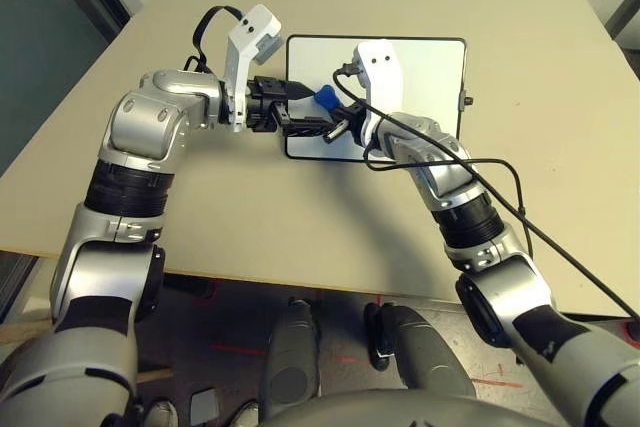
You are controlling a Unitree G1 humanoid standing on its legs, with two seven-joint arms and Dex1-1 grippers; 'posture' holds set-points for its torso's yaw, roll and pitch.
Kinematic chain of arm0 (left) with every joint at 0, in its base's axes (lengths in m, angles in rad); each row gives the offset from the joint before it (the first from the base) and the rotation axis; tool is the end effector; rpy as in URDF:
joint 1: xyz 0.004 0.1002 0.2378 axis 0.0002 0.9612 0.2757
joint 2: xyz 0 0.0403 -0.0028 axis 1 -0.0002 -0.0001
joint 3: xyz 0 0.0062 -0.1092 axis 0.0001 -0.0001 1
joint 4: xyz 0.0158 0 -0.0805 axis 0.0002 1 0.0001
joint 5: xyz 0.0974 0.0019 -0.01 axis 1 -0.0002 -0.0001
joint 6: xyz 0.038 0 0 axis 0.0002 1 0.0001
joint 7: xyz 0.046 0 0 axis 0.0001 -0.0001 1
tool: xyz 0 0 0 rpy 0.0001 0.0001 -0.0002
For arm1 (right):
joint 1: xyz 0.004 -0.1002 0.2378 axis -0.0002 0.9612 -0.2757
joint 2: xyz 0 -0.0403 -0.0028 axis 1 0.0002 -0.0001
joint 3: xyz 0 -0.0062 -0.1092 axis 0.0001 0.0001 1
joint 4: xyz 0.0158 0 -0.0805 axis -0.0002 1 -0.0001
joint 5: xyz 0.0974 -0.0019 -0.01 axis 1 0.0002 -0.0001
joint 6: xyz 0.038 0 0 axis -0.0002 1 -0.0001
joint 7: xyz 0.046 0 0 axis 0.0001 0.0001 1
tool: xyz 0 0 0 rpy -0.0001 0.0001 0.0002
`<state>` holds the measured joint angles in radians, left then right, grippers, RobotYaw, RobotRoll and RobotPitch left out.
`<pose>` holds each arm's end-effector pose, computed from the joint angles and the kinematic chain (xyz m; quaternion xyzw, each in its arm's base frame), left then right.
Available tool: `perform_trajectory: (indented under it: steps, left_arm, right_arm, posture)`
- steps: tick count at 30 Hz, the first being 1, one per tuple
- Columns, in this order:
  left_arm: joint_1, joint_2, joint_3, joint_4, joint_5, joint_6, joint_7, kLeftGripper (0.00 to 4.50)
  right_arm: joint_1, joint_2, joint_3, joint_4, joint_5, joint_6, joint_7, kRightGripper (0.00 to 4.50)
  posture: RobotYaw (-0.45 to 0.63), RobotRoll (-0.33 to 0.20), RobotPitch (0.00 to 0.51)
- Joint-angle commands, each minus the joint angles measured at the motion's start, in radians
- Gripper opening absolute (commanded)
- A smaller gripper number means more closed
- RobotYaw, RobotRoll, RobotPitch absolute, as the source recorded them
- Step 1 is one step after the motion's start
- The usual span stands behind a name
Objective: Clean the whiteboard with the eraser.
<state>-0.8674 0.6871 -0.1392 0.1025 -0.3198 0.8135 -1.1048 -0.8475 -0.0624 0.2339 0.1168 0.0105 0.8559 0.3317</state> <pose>0.3096 0.2158 0.2397 0.1507 0.1453 -0.5043 0.8378 0.3075 -0.0645 0.1856 -0.1451 0.0969 0.3099 0.9346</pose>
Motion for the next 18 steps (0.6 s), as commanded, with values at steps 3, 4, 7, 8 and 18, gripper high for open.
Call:
perform_trajectory:
  steps: [3,4,7,8,18]
  left_arm:
    - [-0.002,-0.005,-0.021,0.001,-0.002,-0.003,-0.013,4.50]
    - [-0.004,-0.006,-0.023,0.003,-0.001,-0.005,-0.015,4.50]
    - [-0.009,-0.008,-0.024,0.009,0.001,-0.007,-0.018,4.50]
    - [-0.011,-0.008,-0.025,0.011,0.002,-0.007,-0.020,4.50]
    - [-0.017,-0.006,-0.028,0.017,0.005,-0.008,-0.028,4.50]
  right_arm:
    - [0.049,-0.078,-0.061,0.001,-0.015,0.039,-0.027,0.01]
    - [0.055,-0.090,-0.068,-0.005,-0.015,0.043,-0.028,0.01]
    - [0.068,-0.115,-0.080,-0.019,-0.015,0.051,-0.030,0.01]
    - [0.072,-0.124,-0.085,-0.022,-0.016,0.053,-0.030,0.01]
    - [0.101,-0.104,-0.062,-0.068,-0.006,0.086,-0.037,0.01]
  posture:
    - [-0.02,0.000,0.172]
    - [-0.02,0.000,0.173]
    - [-0.02,0.000,0.172]
    - [-0.02,0.000,0.172]
    - [-0.03,0.000,0.176]
